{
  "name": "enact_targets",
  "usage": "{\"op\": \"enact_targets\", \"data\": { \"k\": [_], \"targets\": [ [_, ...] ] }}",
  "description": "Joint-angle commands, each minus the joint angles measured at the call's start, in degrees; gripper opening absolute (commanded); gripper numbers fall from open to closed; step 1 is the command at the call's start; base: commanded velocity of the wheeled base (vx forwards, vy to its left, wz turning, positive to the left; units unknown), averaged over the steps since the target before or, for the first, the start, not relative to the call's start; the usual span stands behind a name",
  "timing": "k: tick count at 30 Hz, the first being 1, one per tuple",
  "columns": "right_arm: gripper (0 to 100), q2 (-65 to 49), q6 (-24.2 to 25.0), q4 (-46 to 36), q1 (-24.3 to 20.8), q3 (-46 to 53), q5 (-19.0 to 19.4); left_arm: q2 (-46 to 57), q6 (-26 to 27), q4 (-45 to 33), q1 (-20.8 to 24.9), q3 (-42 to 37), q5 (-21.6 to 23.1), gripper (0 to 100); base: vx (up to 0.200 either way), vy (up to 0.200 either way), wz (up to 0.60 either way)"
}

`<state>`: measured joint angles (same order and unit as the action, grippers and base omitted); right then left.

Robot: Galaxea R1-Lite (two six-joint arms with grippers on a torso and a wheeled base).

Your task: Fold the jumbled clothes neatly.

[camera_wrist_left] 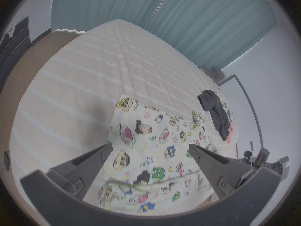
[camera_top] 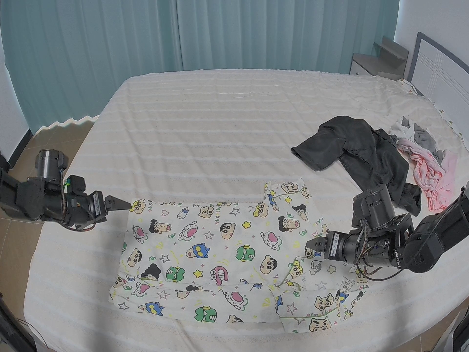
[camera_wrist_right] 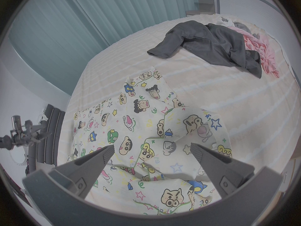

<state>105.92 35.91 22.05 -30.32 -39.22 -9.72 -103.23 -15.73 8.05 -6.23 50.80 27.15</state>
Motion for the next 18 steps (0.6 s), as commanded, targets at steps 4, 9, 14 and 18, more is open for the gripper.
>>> {"op": "enact_targets", "data": {
  "k": [4, 9, 14, 18],
  "targets": [
    [100, 0.16, -0.05, 1.50, 0.61, 1.34, 1.10, -18.67, -0.97, 0.22, 2.27, 16.79, -6.23, 100, 0.000, 0.000, 0.00],
    [100, 0.60, -0.05, 1.50, 0.35, 1.51, 1.10, -26.15, 3.33, 0.30, 2.10, 23.21, -9.04, 100, 0.000, 0.000, 0.00],
    [100, 1.13, 0.03, 1.50, 0.52, 1.51, 1.10, -29.48, 3.42, 0.48, 2.19, 25.05, -8.69, 100, 0.000, 0.000, 0.00],
    [100, 1.65, -0.05, 1.59, 0.70, 1.51, 1.01, -31.86, 2.81, 5.75, 2.27, 25.67, -8.78, 100, 0.000, 0.000, 0.00]
  ]
}}
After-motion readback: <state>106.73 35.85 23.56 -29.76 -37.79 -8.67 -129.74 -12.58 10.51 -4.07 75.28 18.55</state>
